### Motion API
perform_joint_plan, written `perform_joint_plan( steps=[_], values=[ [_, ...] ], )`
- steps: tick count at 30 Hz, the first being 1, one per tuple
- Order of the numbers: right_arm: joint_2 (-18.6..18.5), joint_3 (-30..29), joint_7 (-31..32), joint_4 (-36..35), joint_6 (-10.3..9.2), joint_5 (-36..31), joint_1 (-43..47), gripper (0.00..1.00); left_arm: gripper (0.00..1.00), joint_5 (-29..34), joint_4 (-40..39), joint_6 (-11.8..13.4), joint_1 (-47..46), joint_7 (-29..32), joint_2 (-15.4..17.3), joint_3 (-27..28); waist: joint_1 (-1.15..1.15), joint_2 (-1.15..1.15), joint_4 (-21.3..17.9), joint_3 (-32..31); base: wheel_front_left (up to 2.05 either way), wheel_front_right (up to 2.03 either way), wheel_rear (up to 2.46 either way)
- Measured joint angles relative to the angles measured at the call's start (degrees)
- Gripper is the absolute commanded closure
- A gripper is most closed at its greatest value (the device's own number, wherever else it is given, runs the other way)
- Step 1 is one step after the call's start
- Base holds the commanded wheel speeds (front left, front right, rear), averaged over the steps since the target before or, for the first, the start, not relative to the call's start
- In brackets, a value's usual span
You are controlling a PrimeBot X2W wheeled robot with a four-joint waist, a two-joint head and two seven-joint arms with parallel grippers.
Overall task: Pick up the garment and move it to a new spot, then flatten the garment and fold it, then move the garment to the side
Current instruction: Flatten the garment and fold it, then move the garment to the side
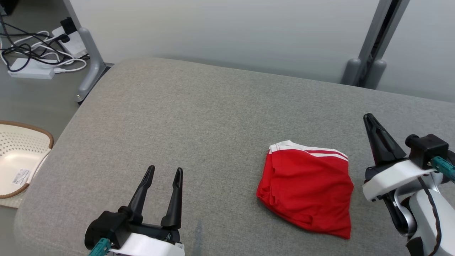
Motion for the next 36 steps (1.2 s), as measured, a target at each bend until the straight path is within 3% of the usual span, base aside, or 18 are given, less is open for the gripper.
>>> perform_joint_plan(
  steps=[8,11,19,20,21,36],
  values=[
    [7.21,-16.35,-0.11,-12.20,0.00,-16.90,10.65,1.00,0.00,0.08,-1.24,0.01,0.15,0.00,0.02,1.78,0.00,0.00,-4.85,-0.74,0.00,0.00,0.00],
    [9.29,-20.04,-0.12,-15.53,0.00,-19.30,13.50,1.00,0.00,0.08,-1.57,0.24,0.12,0.00,0.02,2.29,0.00,0.00,-6.55,-0.74,0.00,0.00,0.00],
    [12.21,-22.31,-0.12,-18.23,0.00,-19.85,19.52,1.00,0.00,0.15,-1.35,0.22,-0.06,0.00,0.00,3.12,0.00,0.00,-9.80,-0.19,0.00,0.00,0.00],
    [12.50,-22.25,-0.12,-18.14,0.00,-19.28,19.89,0.53,0.00,0.18,-1.20,0.16,-0.05,0.01,0.01,3.14,0.00,0.00,-10.11,-0.18,0.00,0.00,0.00],
    [12.60,-21.99,-0.12,-17.97,0.00,-19.04,20.20,0.00,0.00,0.24,-1.04,0.13,-0.05,0.00,0.00,3.16,0.00,0.00,-10.36,-0.18,0.00,0.00,0.00],
    [13.14,-21.11,-0.12,-16.67,0.00,-18.35,20.79,0.00,0.00,1.68,0.79,-0.26,0.88,0.01,0.00,4.14,0.00,0.00,-11.84,-0.90,0.00,0.00,0.00]
  ],
)
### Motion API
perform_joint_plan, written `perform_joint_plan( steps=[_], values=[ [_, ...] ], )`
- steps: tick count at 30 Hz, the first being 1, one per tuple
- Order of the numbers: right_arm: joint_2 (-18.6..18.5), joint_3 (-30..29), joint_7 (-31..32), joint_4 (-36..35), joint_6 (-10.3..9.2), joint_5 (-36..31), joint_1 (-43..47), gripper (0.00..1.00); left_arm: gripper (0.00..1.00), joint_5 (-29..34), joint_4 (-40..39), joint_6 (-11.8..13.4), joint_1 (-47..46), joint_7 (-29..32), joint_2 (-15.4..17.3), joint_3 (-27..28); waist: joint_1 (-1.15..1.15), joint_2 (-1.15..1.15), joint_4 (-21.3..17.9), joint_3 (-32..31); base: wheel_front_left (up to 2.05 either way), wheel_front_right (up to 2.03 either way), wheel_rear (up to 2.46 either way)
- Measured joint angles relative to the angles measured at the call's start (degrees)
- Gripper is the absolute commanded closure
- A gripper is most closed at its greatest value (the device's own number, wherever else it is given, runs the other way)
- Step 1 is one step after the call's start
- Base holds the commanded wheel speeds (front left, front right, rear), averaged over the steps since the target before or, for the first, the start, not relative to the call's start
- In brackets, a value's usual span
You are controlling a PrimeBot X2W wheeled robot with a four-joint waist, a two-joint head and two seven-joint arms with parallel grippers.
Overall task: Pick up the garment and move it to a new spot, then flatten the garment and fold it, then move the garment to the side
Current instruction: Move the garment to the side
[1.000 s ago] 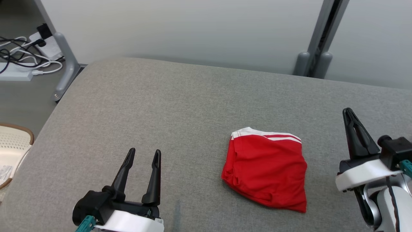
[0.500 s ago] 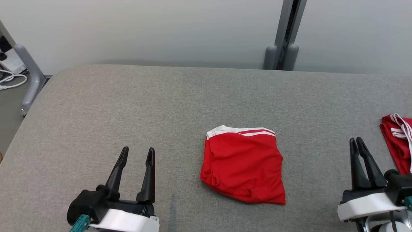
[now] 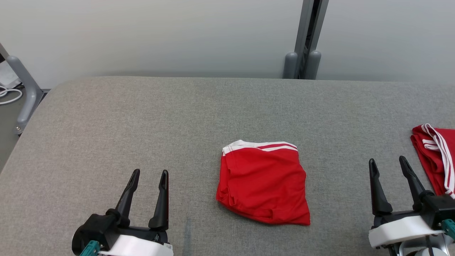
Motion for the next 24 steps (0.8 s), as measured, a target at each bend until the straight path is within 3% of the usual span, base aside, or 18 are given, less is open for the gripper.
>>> perform_joint_plan(
  steps=[24],
  values=[
    [0.25,-0.34,0.00,1.07,0.00,0.36,-0.12,0.00,0.00,-0.02,0.25,-0.32,0.01,-0.01,0.00,-0.11,0.00,0.00,0.52,0.11,0.00,0.00,0.00]
  ],
)
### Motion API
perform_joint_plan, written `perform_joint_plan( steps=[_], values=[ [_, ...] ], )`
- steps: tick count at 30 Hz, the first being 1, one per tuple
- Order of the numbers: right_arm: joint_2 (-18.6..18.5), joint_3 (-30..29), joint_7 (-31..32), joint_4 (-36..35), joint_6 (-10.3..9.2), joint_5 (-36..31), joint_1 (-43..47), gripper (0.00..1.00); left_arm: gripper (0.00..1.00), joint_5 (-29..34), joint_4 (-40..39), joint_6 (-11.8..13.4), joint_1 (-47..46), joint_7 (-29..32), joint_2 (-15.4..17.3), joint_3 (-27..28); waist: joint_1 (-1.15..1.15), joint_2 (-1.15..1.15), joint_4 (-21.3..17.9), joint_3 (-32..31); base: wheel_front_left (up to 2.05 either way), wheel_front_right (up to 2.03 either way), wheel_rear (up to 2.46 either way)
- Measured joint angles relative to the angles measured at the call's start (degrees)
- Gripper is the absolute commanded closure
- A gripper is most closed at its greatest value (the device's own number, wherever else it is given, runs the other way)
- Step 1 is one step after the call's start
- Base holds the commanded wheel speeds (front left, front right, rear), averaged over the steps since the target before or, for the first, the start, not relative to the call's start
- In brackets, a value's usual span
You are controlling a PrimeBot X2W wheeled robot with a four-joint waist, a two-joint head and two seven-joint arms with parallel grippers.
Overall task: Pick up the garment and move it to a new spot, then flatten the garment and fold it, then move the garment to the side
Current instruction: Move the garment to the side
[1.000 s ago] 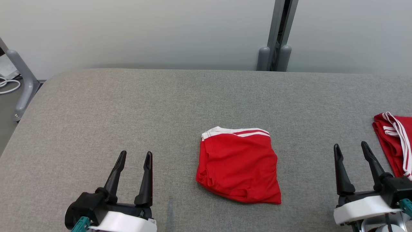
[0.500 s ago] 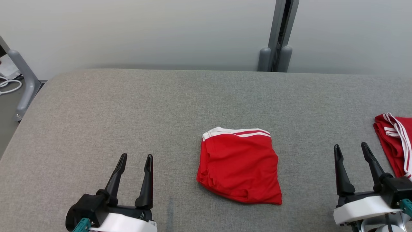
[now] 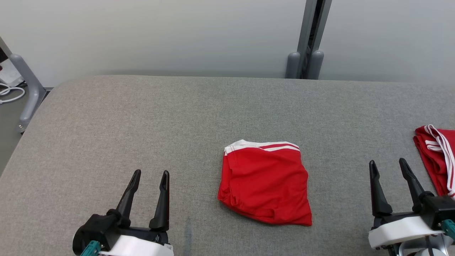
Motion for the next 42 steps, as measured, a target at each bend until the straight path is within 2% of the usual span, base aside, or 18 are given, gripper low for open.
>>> perform_joint_plan(
  steps=[23,27,37,42],
  values=[
    [-0.23,1.36,0.00,1.65,0.00,1.20,-0.03,0.00,0.00,0.24,0.24,-0.24,0.21,0.00,0.01,-0.46,0.00,0.00,0.67,0.12,0.00,0.00,0.00],
    [-1.21,5.36,0.67,4.67,0.00,7.64,-0.69,0.00,0.00,0.31,0.65,-0.55,0.14,0.01,0.00,-1.16,0.00,0.00,1.23,0.84,0.00,0.00,0.00],
    [-10.53,20.93,11.21,7.94,0.00,26.75,-7.06,0.00,0.00,1.05,1.20,-1.53,-2.40,0.01,0.00,-1.60,0.00,0.00,3.02,4.90,0.00,0.00,0.00],
    [-14.77,25.96,17.27,9.16,0.00,37.53,-11.04,0.00,0.00,1.12,1.25,-1.87,-3.55,0.01,0.01,-2.19,0.00,0.00,4.80,7.23,0.00,0.00,0.00]
  ],
)
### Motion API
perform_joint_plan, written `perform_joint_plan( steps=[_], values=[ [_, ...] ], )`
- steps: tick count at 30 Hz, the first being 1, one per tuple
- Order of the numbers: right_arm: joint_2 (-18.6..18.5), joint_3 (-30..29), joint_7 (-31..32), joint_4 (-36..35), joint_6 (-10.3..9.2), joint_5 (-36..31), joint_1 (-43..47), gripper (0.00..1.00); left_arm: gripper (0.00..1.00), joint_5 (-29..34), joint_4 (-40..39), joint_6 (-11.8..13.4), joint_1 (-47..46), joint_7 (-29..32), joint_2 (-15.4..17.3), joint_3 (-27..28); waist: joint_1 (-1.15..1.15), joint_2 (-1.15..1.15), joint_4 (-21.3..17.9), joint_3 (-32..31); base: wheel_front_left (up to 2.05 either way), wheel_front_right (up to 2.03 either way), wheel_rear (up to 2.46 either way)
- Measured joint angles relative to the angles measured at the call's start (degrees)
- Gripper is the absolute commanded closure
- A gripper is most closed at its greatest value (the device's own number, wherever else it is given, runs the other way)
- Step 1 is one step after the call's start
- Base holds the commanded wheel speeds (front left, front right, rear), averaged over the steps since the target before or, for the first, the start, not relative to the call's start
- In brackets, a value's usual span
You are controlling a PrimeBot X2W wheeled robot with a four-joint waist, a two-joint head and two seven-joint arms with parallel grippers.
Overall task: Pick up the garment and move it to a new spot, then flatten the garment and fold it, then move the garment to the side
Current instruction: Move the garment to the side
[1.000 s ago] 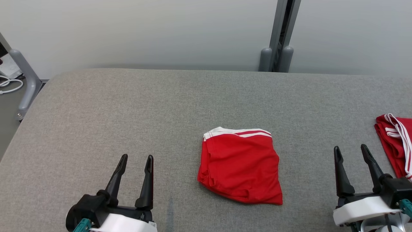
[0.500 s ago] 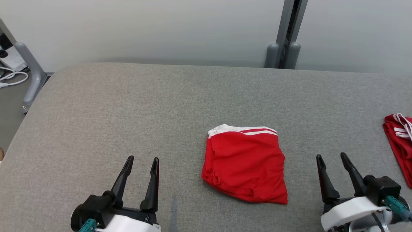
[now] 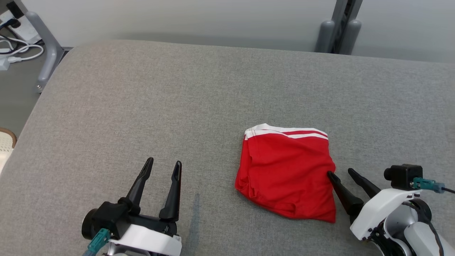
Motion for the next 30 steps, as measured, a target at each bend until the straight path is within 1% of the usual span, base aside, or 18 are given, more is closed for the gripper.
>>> perform_joint_plan(
  steps=[3,9,13,22,23,24,25,26,30],
  values=[
    [-1.21,1.91,3.15,1.00,-0.01,4.53,-1.72,0.00,0.00,0.21,0.04,-0.13,-0.98,-0.01,-0.01,-0.51,0.00,0.00,0.94,0.86,0.00,0.00,0.00],
    [-2.67,5.53,6.97,1.72,-0.01,11.34,-4.89,0.00,0.00,0.40,0.09,-0.14,-1.92,-0.01,0.01,-1.55,0.00,0.00,2.65,2.07,0.00,0.00,0.00],
    [-3.16,7.47,7.80,3.07,0.00,13.51,-7.23,0.00,0.00,0.78,0.07,-0.14,-2.07,-0.01,-0.01,-2.37,0.00,0.00,3.57,2.60,0.00,0.00,0.00],
    [-2.32,11.55,8.69,5.67,0.00,16.80,-11.40,0.00,0.00,1.01,-0.13,-0.13,-2.25,0.00,0.00,-3.14,0.00,0.00,4.76,3.49,0.00,0.00,0.00],
    [-2.32,12.05,8.66,5.98,0.00,16.88,-11.85,0.32,0.00,1.07,-0.15,-0.13,-2.31,0.00,0.00,-3.23,0.00,0.00,4.89,3.59,0.00,0.00,0.00],
    [-2.32,12.55,8.42,6.25,0.00,17.23,-12.24,0.78,0.00,1.11,-0.20,-0.13,-2.34,-0.01,0.01,-3.35,0.00,0.00,5.00,3.69,0.00,0.00,0.00],
    [-2.38,13.00,8.26,6.43,0.00,17.38,-12.66,0.78,0.00,1.30,-0.24,-0.13,-2.40,0.00,0.00,-3.50,0.00,0.00,5.11,3.78,0.00,0.00,0.00],
    [-2.45,13.56,7.76,6.55,0.00,17.38,-13.04,1.00,0.00,1.44,-0.26,-0.12,-2.44,0.00,-0.01,-3.60,0.00,0.00,5.19,3.86,0.00,0.00,0.00],
    [-3.14,16.18,6.05,7.48,0.00,17.20,-14.04,1.00,0.00,1.80,-0.30,-0.10,-2.62,-0.01,0.03,-3.80,0.00,0.00,5.19,3.83,0.00,0.00,0.00]
  ],
)
